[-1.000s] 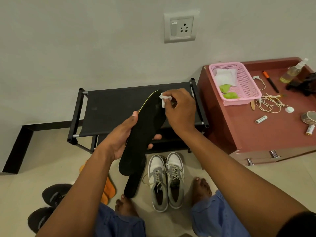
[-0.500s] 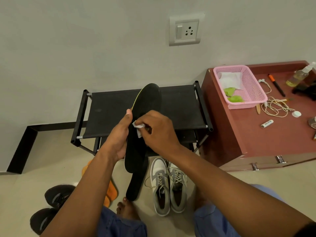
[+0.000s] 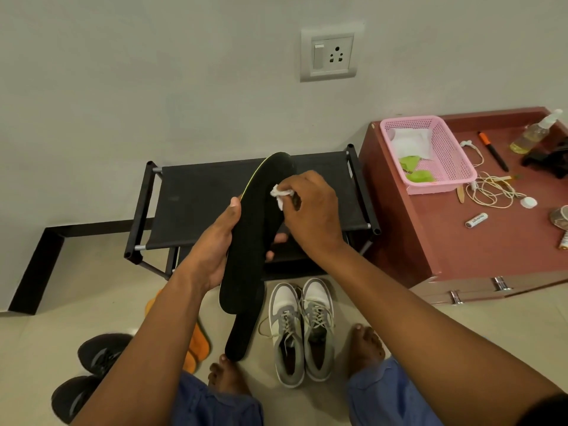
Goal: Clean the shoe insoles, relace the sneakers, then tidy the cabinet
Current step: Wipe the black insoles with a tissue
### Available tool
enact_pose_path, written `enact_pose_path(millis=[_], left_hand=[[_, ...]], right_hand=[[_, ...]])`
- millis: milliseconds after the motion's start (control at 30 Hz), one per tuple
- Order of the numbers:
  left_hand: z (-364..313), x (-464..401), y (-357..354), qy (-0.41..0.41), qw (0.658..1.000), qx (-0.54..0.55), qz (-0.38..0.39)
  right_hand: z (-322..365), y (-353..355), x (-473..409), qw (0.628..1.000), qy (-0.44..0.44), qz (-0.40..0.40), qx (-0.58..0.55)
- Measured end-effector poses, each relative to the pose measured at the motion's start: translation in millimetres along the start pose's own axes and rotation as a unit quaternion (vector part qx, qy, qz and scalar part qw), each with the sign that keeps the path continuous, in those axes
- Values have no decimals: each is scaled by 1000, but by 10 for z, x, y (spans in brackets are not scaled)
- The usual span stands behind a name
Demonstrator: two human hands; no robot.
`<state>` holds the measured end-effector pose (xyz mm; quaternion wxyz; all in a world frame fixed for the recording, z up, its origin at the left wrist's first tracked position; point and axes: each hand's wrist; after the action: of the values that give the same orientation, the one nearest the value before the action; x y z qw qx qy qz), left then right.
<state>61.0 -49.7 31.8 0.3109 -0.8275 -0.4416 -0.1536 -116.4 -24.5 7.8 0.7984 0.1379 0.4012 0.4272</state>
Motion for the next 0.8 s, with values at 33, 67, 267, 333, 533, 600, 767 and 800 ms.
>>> enact_pose_path(millis=[33,67,267,333,533,600,767,800], left_hand=[[8,-15,13,5,1000,-3,7],[10,-23,21,10,1000,-5,14],[17,-25,66,17,995,-52,79],[23,-19,50,20,995,-52,87],[19,-6,55,38,992,-99,73],[42,-17,63,39,990,-123,60],[73,-39,68,38,990,-132,42],[75,-41,68,36,990,-130,41]], right_hand=[[-35,18,-24,1000,-12,-6,-1],[-68,36,-43,1000,-22,-9,-4],[-244,154,-158,997,-56,-50,-9],[-274,186,-189,996,-64,-66,-10],[-270,194,-197,996,-50,-78,-17],[-234,175,-188,997,-43,-68,-20],[-42,82,-108,999,28,-29,-25],[0,58,-84,998,43,-21,-30]])
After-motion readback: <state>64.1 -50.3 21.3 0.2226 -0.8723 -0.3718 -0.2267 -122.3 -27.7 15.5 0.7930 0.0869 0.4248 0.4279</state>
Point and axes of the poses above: each hand's wrist, its own x-axis away from the middle knuckle, its own y-axis out of the back of the hand, z = x × y, and after that the axes turned 4 degrees about y, right-handed
